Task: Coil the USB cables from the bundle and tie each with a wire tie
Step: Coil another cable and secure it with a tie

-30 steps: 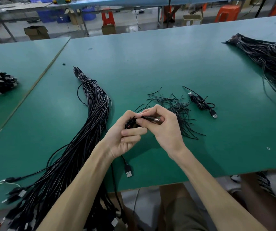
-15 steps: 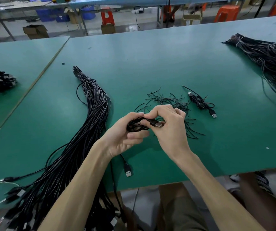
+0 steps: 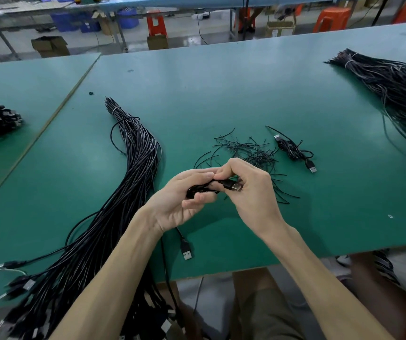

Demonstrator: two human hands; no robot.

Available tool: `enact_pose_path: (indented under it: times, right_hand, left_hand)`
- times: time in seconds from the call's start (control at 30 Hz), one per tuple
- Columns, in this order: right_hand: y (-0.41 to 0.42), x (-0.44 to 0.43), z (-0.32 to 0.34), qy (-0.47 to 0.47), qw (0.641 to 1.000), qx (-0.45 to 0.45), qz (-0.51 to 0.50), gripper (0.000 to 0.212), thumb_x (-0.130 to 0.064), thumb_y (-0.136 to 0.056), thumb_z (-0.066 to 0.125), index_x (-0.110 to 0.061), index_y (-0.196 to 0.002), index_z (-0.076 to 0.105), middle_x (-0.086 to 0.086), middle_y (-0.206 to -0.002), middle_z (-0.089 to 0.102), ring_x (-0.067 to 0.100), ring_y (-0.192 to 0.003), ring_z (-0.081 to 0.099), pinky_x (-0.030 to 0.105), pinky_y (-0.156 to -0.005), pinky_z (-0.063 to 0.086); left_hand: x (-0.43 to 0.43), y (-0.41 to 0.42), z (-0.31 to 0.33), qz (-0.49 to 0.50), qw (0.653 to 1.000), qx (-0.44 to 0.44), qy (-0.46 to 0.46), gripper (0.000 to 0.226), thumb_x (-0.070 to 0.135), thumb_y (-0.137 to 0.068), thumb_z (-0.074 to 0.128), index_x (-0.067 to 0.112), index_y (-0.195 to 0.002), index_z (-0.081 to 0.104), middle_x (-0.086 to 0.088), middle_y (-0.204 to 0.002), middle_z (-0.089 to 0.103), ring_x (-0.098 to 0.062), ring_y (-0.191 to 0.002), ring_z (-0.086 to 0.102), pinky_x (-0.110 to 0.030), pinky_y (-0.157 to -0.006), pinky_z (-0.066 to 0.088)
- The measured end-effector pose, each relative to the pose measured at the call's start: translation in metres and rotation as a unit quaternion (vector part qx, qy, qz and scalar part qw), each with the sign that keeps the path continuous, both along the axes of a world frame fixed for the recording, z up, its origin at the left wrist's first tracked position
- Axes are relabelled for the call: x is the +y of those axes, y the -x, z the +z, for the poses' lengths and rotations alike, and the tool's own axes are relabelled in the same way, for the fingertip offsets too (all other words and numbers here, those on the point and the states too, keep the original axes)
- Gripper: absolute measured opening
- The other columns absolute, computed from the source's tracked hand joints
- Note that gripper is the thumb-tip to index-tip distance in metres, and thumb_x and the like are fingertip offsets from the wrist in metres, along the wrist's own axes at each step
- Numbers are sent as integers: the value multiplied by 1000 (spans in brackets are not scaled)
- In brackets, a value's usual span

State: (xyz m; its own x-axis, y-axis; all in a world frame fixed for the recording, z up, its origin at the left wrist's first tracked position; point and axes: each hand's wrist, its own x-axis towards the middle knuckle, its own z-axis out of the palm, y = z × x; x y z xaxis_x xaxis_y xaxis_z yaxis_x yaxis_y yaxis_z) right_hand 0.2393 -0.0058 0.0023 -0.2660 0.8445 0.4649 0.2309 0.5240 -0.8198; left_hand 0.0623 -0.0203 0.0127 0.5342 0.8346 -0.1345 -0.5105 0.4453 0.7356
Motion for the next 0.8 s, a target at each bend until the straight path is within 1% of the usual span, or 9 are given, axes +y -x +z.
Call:
enact_pose_path:
  times: [0.1,0.2,0.37,0.43,0.5,0.57,0.67,0.73,0.8]
  right_hand:
    - [-3,1,-2,4,1000,-4,16,25,8,-81,79,-11,-81,62,-2,-88,68,22,-90,68,47,-79,57]
    - [-4,-2,-3,-15,999,-27,23,22,0,-83,81,-11,-84,62,-5,-94,70,16,-96,64,38,-83,54]
    - [-9,-6,4,-60,992,-104,28,16,-7,-89,77,-13,-93,63,-15,-99,67,8,-102,57,37,-95,49]
    - [-12,-6,7,-113,981,-157,35,18,-2,-88,76,-11,-95,63,-8,-102,68,12,-103,57,39,-94,48]
    - [-13,-5,9,-160,968,-190,32,20,6,-85,75,-7,-94,63,0,-102,69,24,-100,60,43,-90,52]
    - [-11,-7,7,-222,954,-202,4,16,11,-85,72,-2,-90,64,7,-96,69,32,-93,62,46,-85,55]
    - [-7,-11,-5,-304,927,-209,-63,10,9,-91,64,0,-86,67,10,-90,69,35,-88,65,45,-81,56]
    - [-2,-13,-14,-322,913,-233,-94,9,5,-93,64,-1,-89,67,9,-93,69,33,-88,66,44,-79,54]
    - [1,-12,-21,-332,900,-259,-113,5,3,-92,69,-2,-91,68,10,-97,69,32,-91,65,43,-79,54]
  left_hand:
    - [0,0,1,-12,1000,-15,-3,29,2,-108,36,-4,-114,64,-11,-92,46,-2,-45,50,-9,-32,38]
    - [0,-2,1,-29,998,-48,5,32,1,-109,31,-3,-109,62,-11,-95,40,-1,-43,48,-11,-30,35]
    - [-1,-4,4,-56,993,-105,23,49,1,-110,15,-4,-117,63,-6,-96,36,-3,-45,39,-12,-31,37]
    - [-1,-5,5,-67,989,-127,33,53,2,-109,10,-4,-120,62,-4,-96,34,-4,-47,38,-13,-33,40]
    - [-1,-4,5,-74,987,-139,42,52,2,-109,10,-6,-123,59,-6,-97,40,-4,-47,38,-14,-34,42]
    - [-2,-5,4,-78,984,-151,56,45,0,-108,14,-12,-139,46,-11,-96,52,-4,-48,38,-15,-34,39]
    - [-2,-3,3,-72,977,-180,85,53,-2,-107,18,-5,-159,8,-13,-87,57,-5,-50,38,-15,-35,36]
    - [-1,-2,3,-48,980,-170,91,54,-3,-107,20,-5,-160,8,-11,-83,55,-4,-49,38,-15,-34,38]
    - [0,-3,0,-10,986,-140,94,53,-2,-106,23,-7,-158,16,-5,-80,47,-3,-46,36,-16,-30,38]
